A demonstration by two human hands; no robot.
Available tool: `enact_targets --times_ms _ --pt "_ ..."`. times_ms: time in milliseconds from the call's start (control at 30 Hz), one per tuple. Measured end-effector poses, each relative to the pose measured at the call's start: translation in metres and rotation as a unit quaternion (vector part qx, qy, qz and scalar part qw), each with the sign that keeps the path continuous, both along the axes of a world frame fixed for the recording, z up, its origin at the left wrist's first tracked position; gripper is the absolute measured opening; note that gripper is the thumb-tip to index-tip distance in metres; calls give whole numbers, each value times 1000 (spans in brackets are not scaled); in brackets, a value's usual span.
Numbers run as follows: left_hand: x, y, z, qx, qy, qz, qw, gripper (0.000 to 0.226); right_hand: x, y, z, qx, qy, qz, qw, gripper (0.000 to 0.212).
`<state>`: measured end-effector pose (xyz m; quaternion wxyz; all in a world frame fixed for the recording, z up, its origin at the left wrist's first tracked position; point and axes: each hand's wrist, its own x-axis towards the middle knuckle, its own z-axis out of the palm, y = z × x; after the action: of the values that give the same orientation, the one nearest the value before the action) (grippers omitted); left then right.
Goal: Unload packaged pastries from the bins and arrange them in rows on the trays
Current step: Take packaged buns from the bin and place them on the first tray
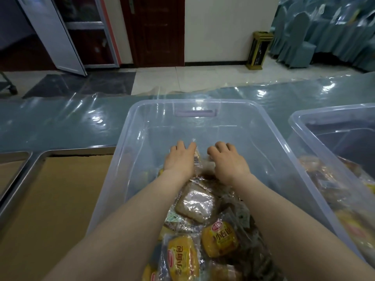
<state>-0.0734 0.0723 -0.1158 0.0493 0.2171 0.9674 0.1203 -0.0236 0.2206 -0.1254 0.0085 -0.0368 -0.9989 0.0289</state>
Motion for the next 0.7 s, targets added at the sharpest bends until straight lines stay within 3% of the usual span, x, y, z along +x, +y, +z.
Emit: enact_targets --times_ms 367,533,700 --pt "46 -44 101 49 190 -63 979 48 47 -36 93 -109 146 -19 983 59" --pt "86 -112 126 119 271 -78 952 53 72 -81 131 -168 272 12 947 49" --pt "107 -212 129 169 291 -7 942 58 86 -151 155 -218 352 41 909 53"
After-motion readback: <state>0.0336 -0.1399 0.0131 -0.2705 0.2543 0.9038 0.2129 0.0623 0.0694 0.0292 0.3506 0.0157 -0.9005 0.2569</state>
